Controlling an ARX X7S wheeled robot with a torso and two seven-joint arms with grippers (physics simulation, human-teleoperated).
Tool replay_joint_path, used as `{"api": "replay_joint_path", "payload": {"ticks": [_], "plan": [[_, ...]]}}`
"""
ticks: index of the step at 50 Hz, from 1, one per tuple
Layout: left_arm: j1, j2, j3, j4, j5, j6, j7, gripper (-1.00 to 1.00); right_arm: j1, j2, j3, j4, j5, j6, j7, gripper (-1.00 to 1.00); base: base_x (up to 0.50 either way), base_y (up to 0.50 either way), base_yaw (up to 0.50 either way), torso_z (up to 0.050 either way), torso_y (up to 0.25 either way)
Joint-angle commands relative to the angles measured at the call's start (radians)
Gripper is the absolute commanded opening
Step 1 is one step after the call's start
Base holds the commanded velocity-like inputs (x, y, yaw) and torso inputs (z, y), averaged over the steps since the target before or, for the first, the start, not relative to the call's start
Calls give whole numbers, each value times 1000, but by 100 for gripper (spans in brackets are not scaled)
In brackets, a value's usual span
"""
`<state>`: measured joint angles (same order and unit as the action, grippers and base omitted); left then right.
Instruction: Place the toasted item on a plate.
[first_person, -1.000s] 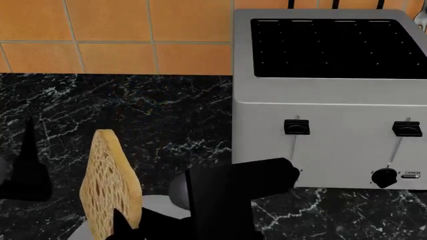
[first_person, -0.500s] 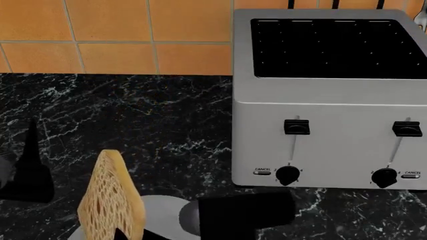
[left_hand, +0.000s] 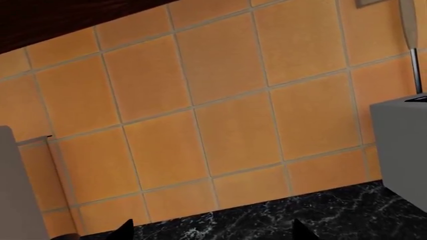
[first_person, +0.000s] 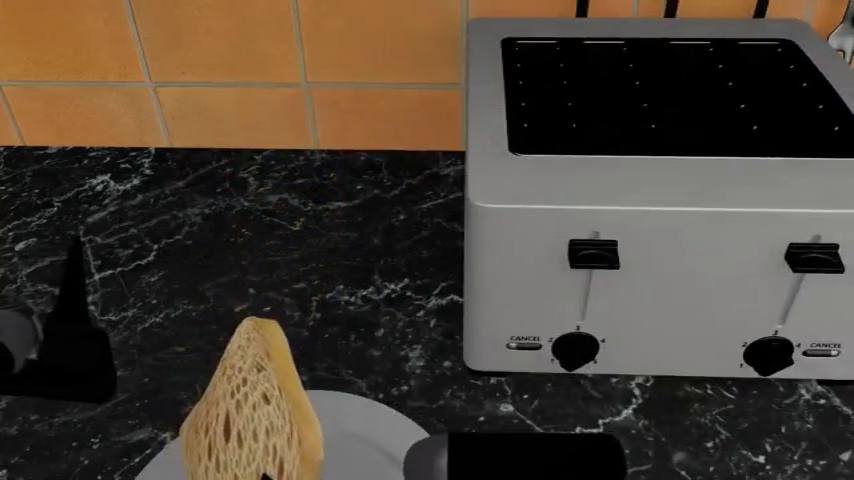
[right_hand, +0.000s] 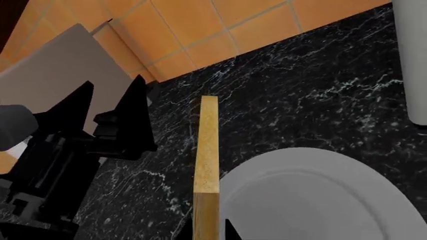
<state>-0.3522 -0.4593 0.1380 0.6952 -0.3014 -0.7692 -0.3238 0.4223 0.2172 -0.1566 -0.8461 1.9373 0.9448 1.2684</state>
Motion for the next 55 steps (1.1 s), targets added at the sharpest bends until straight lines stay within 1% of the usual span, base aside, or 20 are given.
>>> {"api": "replay_joint_path", "payload": {"ticks": [1, 20, 27, 31, 32, 39, 51, 55], "plan": [[4, -1, 8, -8, 3, 10, -1, 100, -53, 1, 9, -26, -18, -13, -20, -100, 0, 0, 0, 0, 0], [-11, -6, 20, -8, 1, -1, -2, 100, -161, 2, 34, -40, -112, -4, -114, -100, 0, 0, 0, 0, 0], [-14, -4, 24, -14, 1, 3, -2, 100, -161, 5, 37, -36, -116, -14, -117, -100, 0, 0, 0, 0, 0], [-11, -7, 19, -9, -1, 3, -3, 100, -141, 10, 26, -40, -101, -20, -88, -100, 0, 0, 0, 0, 0], [-9, -8, 20, -8, -1, 4, -3, 100, -142, 12, 25, -40, -99, -20, -89, 100, 0, 0, 0, 0, 0], [-9, -7, 19, -11, -2, 9, -4, 100, -119, 24, 16, -46, -87, -29, -53, 100, 0, 0, 0, 0, 0], [-1, -12, 16, -12, -3, 16, -6, 100, -124, 34, 9, -45, -101, -29, -54, 100, 0, 0, 0, 0, 0], [-3, -11, 15, -10, -7, 11, -7, 100, -113, 54, 15, -55, -99, -33, -28, 100, 0, 0, 0, 0, 0]]}}
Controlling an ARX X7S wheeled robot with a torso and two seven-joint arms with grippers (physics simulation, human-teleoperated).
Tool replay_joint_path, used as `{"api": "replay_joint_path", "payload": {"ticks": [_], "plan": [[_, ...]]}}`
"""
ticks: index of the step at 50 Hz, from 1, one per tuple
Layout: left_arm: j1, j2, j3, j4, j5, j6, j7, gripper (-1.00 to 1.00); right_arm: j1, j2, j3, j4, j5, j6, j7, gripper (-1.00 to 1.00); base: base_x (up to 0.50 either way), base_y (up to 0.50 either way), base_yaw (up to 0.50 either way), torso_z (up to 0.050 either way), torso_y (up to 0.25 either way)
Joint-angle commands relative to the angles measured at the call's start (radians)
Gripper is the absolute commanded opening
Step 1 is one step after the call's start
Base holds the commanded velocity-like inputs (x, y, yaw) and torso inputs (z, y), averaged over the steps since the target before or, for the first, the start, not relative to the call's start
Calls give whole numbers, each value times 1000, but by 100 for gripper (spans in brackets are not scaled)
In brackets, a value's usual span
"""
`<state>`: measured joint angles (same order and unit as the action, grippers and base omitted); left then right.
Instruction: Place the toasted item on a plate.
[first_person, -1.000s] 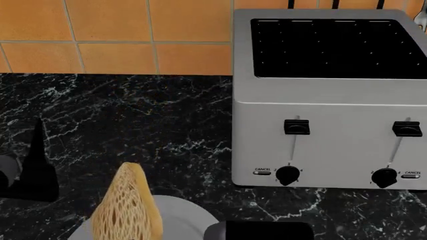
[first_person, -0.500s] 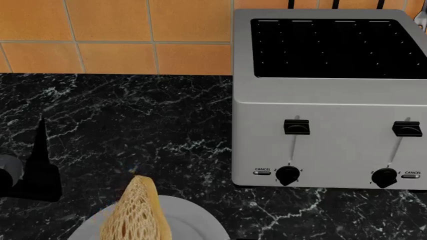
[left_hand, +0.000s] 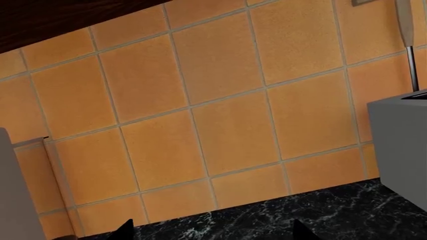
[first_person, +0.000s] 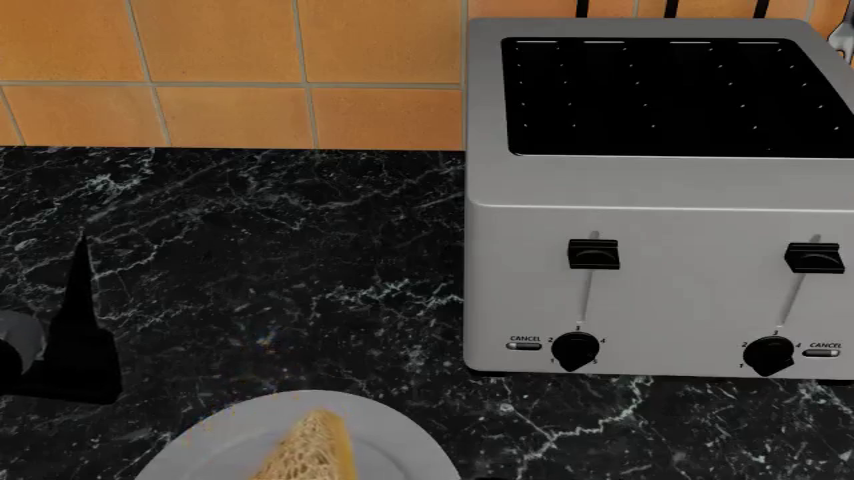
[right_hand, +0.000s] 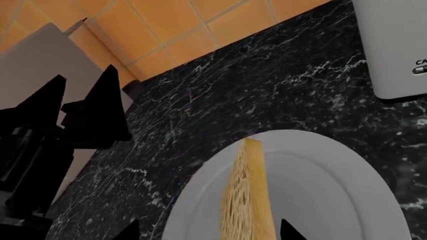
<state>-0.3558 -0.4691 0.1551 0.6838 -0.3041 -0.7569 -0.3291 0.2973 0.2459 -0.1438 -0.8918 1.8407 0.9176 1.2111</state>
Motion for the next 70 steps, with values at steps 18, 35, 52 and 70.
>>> {"api": "replay_joint_path", "payload": {"ticks": [18, 35, 52, 70], "plan": [[-20, 1, 11, -3, -7, -8, -4, 100, 75, 80, 13, -21, 21, -25, 95, 100, 0, 0, 0, 0, 0], [-17, -6, 5, 4, -12, -15, -9, 100, 375, 170, -86, -51, 155, -95, 299, 100, 0, 0, 0, 0, 0], [-16, -22, -54, 56, -53, -59, -17, 100, 776, 494, -329, -86, 233, -293, 354, 100, 0, 0, 0, 0, 0], [-7, -58, -123, 134, -92, -127, -31, 100, 916, 782, -278, -91, 285, -338, 307, 100, 0, 0, 0, 0, 0]]}}
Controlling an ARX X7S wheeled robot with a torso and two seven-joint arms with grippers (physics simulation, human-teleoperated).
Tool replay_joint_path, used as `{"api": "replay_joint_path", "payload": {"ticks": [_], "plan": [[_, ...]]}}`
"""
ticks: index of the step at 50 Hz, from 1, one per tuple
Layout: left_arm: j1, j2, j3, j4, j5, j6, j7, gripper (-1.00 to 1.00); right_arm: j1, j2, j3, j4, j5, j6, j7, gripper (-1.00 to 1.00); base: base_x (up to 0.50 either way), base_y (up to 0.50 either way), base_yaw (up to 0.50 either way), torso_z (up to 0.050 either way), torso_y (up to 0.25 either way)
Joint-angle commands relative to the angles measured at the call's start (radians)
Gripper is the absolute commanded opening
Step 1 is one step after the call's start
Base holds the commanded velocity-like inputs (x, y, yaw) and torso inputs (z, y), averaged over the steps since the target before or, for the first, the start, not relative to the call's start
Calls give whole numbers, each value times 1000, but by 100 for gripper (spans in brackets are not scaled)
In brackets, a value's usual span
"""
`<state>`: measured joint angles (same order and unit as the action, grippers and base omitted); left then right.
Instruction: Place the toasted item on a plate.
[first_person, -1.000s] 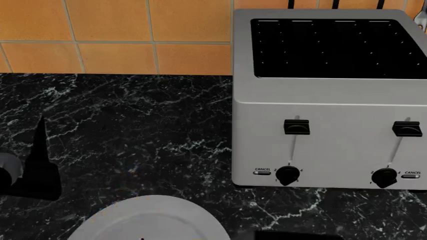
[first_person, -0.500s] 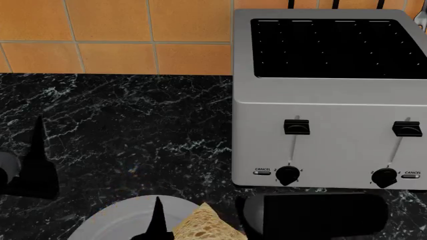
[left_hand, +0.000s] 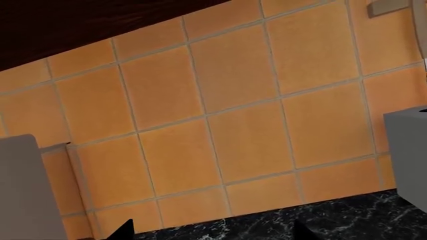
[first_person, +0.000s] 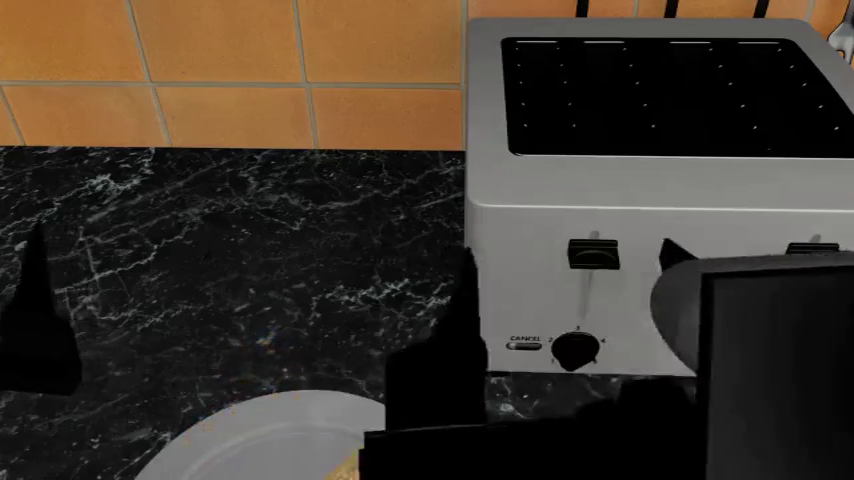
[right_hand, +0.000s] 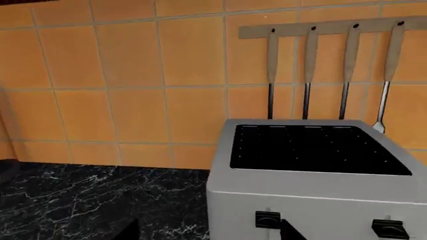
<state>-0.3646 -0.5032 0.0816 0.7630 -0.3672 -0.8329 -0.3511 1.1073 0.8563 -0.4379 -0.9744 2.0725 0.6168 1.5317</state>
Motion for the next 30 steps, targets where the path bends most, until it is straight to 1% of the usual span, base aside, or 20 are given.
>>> {"api": "replay_joint_path", "payload": {"ticks": [1, 4, 6, 9, 11, 16, 18, 20, 25, 26, 27, 28, 30], "plan": [[3, -29, -55, 62, -32, -59, -10, 100, 127, 178, 18, -9, 69, -36, -12, 100, 0, 0, 0, 0, 0], [-7, -38, -80, 86, -50, -90, -13, 100, 229, 198, 1, 2, 137, -4, 8, 100, 0, 0, 0, 0, 0], [-9, -45, -96, 99, -58, -103, -14, 100, 254, 208, 5, 9, 156, -20, 14, 100, 0, 0, 0, 0, 0], [-20, -54, -115, 120, -74, -131, -16, 100, 342, 226, -21, 34, 206, -4, 25, 100, 0, 0, 0, 0, 0], [-28, -57, -134, 134, -86, -149, -19, 100, 371, 239, -36, 43, 223, 7, 20, 100, 0, 0, 0, 0, 0], [-47, -73, -176, 167, -117, -199, -21, 100, 369, 271, -26, 41, 216, -12, -1, 100, 0, 0, 0, 0, 0], [-60, -81, -202, 185, -136, -229, -23, 100, 391, 302, -20, 46, 235, 3, -8, 100, 0, 0, 0, 0, 0], [-70, -87, -224, 199, -154, -254, -25, 100, 379, 329, 2, 44, 230, -14, -25, 100, 0, 0, 0, 0, 0], [-101, -102, -274, 225, -187, -307, -37, 100, 411, 349, 8, 55, 248, -4, -32, 100, 0, 0, 0, 0, 0], [-106, -116, -278, 233, -194, -319, -31, 100, 423, 358, 4, 58, 258, 15, -33, 100, 0, 0, 0, 0, 0], [-114, -105, -301, 235, -201, -326, -41, 100, 415, 367, 13, 55, 257, -1, -35, 100, 0, 0, 0, 0, 0], [-111, -123, -299, 242, -207, -334, -33, 100, 426, 382, 16, 56, 269, 12, -39, 100, 0, 0, 0, 0, 0], [-107, -125, -330, 252, -223, -345, -32, 100, 420, 408, 30, 55, 269, 7, -52, 100, 0, 0, 0, 0, 0]]}}
